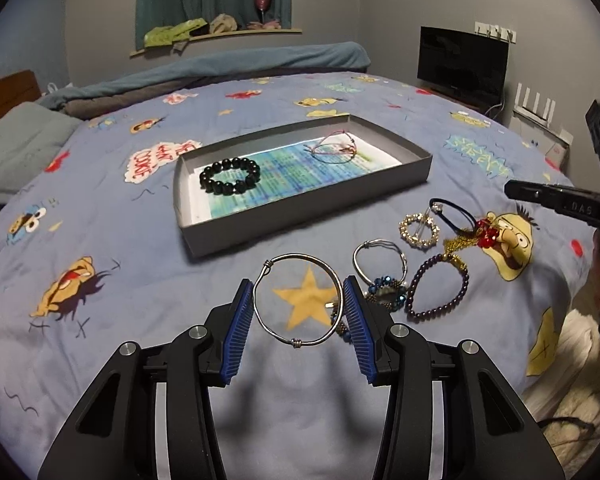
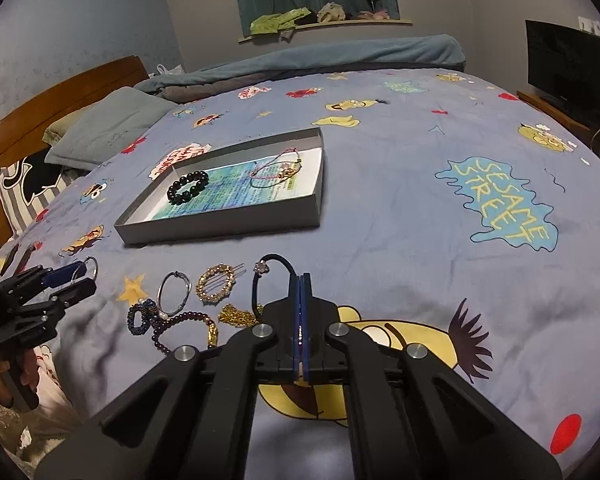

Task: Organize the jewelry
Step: 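Grasp the silver bangle with the left tool while the right tool grasps the red-bead tassel earrings, then carry the bangle and earrings into the grey box and open both tools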

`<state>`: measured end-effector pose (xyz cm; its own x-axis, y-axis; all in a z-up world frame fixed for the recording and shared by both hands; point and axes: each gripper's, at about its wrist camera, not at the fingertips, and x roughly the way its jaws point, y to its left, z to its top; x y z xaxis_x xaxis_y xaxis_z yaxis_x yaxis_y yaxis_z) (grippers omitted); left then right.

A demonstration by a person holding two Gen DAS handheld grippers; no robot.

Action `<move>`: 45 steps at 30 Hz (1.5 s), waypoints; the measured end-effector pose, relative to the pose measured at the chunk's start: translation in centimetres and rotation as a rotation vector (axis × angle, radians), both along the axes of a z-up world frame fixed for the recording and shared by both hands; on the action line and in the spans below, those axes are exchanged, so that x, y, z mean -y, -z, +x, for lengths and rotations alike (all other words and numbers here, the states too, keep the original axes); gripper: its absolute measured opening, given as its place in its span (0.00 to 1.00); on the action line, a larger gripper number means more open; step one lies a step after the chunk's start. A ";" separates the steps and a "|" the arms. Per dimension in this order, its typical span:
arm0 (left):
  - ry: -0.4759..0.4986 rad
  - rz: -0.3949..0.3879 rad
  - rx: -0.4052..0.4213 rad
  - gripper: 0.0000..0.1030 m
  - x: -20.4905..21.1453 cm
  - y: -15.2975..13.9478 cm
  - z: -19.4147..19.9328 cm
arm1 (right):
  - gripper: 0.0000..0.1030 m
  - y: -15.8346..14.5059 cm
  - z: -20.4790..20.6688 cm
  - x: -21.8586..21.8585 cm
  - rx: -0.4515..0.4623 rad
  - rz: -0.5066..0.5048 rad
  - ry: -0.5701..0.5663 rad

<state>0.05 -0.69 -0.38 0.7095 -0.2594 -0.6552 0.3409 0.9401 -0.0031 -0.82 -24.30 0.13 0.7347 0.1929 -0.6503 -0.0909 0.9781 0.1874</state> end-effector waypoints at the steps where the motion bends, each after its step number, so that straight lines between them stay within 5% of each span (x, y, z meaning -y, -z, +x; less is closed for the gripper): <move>1: 0.004 -0.004 -0.005 0.46 0.0 0.1 0.0 | 0.02 0.1 -0.1 -0.1 -0.002 -0.002 0.000; 5: 0.009 -0.012 -0.031 0.46 0.3 0.7 0.1 | 0.31 1.0 0.0 -0.9 -0.032 -0.045 -0.018; 13: 0.013 -0.006 -0.039 0.46 0.5 1.3 -0.1 | 0.32 3.3 0.9 -1.6 -0.094 -0.102 -0.011; 16: 0.010 -0.005 -0.048 0.46 0.5 1.5 0.0 | 0.32 3.9 1.3 -1.5 -0.109 -0.103 -0.010; 20: 0.009 -0.006 -0.050 0.46 0.5 1.6 0.1 | 0.06 3.7 1.1 -1.3 -0.097 -0.089 -0.017; 23: 0.009 -0.009 -0.048 0.46 0.3 1.6 0.1 | 0.01 3.0 0.8 -1.0 -0.068 -0.085 -0.014; 35: 0.006 -0.031 -0.026 0.46 -0.6 -0.8 0.9 | 0.01 -2.6 0.8 -1.4 0.030 -0.070 -0.069; 45: -0.009 -0.017 -0.015 0.46 -1.6 -4.1 5.1 | 0.01 -7.7 4.9 -2.9 0.102 -0.075 -0.120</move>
<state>5.19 0.95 3.73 0.7018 -0.2640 -0.6616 0.3318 0.9430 -0.0243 4.10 -21.42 7.85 0.7725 0.2366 -0.5893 -0.2224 0.9700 0.0979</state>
